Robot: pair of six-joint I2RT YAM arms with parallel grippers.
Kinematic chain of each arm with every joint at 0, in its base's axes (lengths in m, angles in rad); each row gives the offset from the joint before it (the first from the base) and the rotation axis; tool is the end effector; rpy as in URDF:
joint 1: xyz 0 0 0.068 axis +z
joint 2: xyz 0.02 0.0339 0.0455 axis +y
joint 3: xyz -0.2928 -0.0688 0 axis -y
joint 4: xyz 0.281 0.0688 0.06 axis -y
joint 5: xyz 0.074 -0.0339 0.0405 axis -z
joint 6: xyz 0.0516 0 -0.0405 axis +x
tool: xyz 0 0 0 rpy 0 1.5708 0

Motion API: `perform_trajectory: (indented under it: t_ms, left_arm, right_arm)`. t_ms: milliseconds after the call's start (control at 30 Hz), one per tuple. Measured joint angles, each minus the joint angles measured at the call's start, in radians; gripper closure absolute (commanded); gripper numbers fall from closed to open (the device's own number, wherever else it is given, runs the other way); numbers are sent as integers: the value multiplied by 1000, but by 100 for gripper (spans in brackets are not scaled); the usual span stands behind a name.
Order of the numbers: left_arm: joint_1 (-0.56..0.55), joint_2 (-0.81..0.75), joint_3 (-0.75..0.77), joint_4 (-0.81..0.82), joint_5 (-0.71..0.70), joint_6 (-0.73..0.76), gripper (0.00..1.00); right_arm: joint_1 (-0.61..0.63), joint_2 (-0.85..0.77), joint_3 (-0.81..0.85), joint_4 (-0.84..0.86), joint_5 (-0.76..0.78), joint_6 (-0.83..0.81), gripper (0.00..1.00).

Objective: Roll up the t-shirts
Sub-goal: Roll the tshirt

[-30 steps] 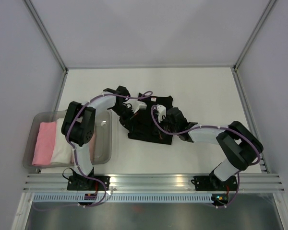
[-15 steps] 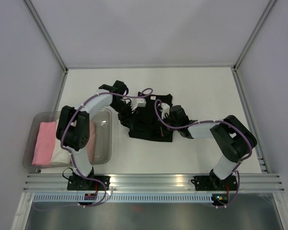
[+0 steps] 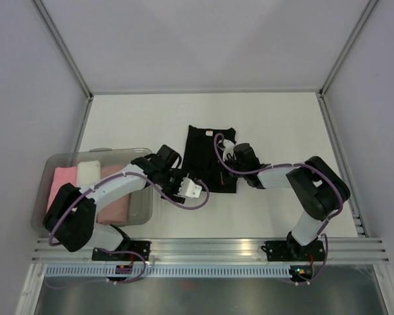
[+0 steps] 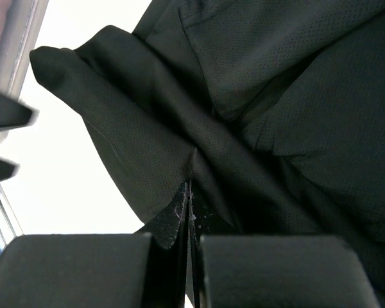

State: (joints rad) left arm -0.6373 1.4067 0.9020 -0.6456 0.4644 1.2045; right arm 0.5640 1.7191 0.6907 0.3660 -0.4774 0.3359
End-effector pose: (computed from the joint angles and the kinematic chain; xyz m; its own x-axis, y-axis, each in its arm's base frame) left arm 0.2243 -0.1948 0.2093 0.3711 0.7639 -0.5279 0.9282 -0.2888 0.2347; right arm 0.2867 0.2094 0.1197 -0.7481 -0.1268 -0.6513 -0.5660 0.6342 0.5267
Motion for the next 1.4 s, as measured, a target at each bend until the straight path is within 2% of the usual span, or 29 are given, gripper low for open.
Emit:
perform_trajectory:
  t_ms: [133,367,600,900,967,1000,1100,1133,1200,1333,1400]
  left_arm:
    - [-8,-9,-164,165,-69,93,19]
    - [-26,-10,-198,314,-99,167,18]
    - [-26,-18,-198,359,-105,177,18]
    - [-26,90,-159,370,-156,175,19]
    - [-26,107,-144,370,-165,173,22]
    - [-26,119,-135,370,-171,171,24]
    - [-26,144,-117,369,-177,163,38]
    - [-26,148,-115,368,-177,161,49]
    - [-26,158,-115,363,-176,157,63]
    - [-26,170,-113,364,-175,155,80]
    - [-25,171,-103,357,-174,146,85]
  right_arm:
    - [-4,2,0,9,-6,8,100]
    - [-8,2,0,17,-16,10,100]
    - [-12,2,0,16,-23,9,100]
    - [-19,2,0,10,-37,7,99]
    - [-24,2,0,7,-47,5,97]
    - [-25,2,0,7,-50,2,96]
    - [-26,-8,1,-11,-62,-19,88]
    - [-26,-19,2,-26,-66,-34,83]
    - [-28,-56,7,-74,-67,-77,74]
    - [-30,-188,24,-191,-60,-219,63]
    - [-30,-275,32,-270,-43,-332,61]
